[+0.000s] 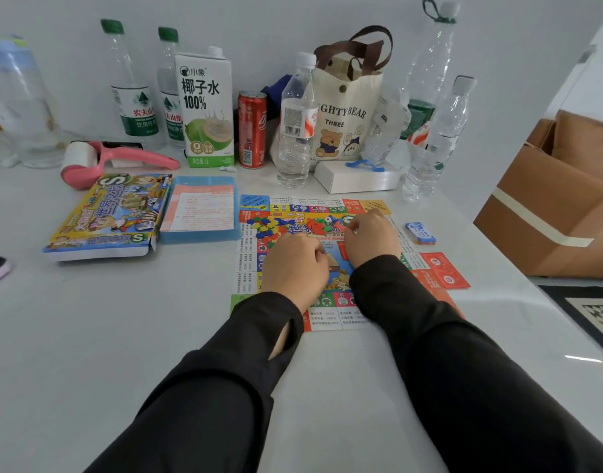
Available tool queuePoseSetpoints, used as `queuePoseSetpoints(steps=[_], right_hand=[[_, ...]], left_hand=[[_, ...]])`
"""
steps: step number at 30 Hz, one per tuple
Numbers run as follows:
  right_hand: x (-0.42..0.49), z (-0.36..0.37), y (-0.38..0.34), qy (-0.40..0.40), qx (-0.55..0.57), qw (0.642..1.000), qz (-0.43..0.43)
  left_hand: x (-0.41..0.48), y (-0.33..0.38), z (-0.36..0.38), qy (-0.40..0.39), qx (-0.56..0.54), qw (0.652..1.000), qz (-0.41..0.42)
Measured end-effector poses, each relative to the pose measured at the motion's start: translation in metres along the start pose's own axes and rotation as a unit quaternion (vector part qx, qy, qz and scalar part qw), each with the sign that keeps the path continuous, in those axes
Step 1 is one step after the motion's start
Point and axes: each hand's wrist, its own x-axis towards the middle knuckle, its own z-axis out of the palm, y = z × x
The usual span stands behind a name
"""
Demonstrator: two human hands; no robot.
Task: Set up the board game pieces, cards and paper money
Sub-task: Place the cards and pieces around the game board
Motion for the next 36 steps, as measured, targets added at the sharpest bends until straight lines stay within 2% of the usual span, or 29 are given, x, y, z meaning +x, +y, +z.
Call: queuePoseSetpoints(steps=[5,10,12,15,18,22,25,30,36], right_hand=[[-0.008,-0.025,0.009,0.003,0.057,0.998,0.009],[-0.026,-0.044,0.022,0.027,0.241,0.967,0.074],[-0.032,-0.052,0.031,0.023,0.306,0.946,0.107],[-0.041,-0.063,0.046,0.013,0.357,0.924,0.133],[-0.048,-0.073,0.06,0.004,0.32,0.939,0.122],[-0.053,-0.088,0.074,0.019,0.224,0.972,0.067],[-0.055,-0.094,0.082,0.026,0.162,0.986,0.031],[-0.057,-0.09,0.085,0.02,0.149,0.988,0.037],[-0.059,-0.095,0.085,-0.059,0.105,0.993,-0.005]], left_hand=[[-0.003,0.002,0.0,-0.017,0.041,0.999,0.01],[-0.007,0.006,0.001,-0.048,0.088,0.994,0.04],[-0.009,0.009,0.0,-0.049,0.098,0.992,0.068],[-0.013,0.016,0.001,-0.065,0.096,0.98,0.16],[-0.02,0.025,0.0,-0.075,0.116,0.961,0.241],[-0.025,0.025,0.002,-0.046,0.138,0.945,0.293],[-0.028,0.025,0.001,-0.057,0.126,0.948,0.286],[-0.029,0.024,0.0,-0.077,0.102,0.96,0.25],[-0.028,0.02,0.004,-0.082,0.087,0.963,0.24]])
